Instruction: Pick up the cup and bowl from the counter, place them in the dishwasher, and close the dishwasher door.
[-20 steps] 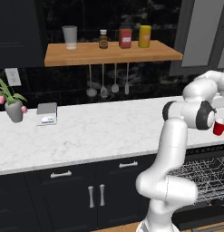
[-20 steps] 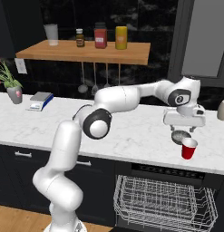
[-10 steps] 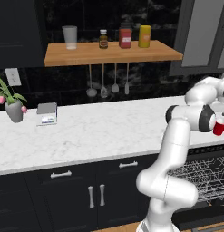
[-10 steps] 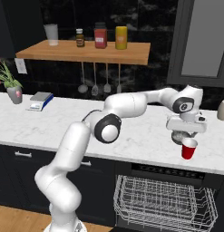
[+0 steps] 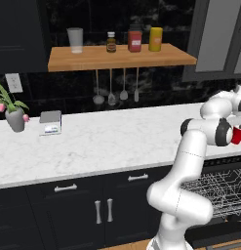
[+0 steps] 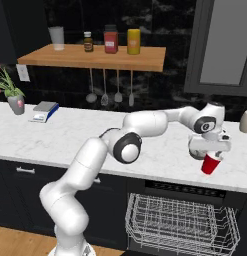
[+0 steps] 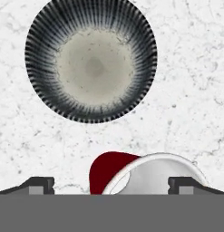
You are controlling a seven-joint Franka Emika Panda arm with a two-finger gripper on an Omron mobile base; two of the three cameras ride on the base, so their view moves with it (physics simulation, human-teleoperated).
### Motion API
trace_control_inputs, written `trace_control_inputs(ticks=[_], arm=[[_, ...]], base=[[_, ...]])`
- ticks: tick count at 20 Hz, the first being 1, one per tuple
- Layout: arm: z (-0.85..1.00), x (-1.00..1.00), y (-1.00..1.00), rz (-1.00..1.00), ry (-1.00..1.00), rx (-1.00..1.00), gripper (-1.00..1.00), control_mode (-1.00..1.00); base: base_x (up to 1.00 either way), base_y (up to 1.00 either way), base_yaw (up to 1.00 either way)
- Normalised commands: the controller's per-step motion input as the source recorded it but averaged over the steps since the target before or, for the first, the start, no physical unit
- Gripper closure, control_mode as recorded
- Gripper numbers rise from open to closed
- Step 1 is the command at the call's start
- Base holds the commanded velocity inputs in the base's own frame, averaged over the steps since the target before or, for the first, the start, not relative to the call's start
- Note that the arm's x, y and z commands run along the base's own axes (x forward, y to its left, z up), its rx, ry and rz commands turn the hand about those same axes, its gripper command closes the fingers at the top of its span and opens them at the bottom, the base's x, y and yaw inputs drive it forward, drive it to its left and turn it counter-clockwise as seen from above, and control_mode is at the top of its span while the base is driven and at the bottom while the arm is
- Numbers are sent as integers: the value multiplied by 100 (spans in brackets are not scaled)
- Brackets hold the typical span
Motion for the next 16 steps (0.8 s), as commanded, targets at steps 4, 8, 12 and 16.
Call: trace_control_inputs(ticks=[4,8,12,16], arm=[[-14,1,-17,0,0,0,-100,-100],[-9,-3,-3,0,0,0,-100,-100],[-6,-4,0,-2,0,0,100,-100],[-3,-15,1,-7,0,0,100,-100]], base=[[0,0,0],[0,0,0],[0,0,0],[0,0,0]])
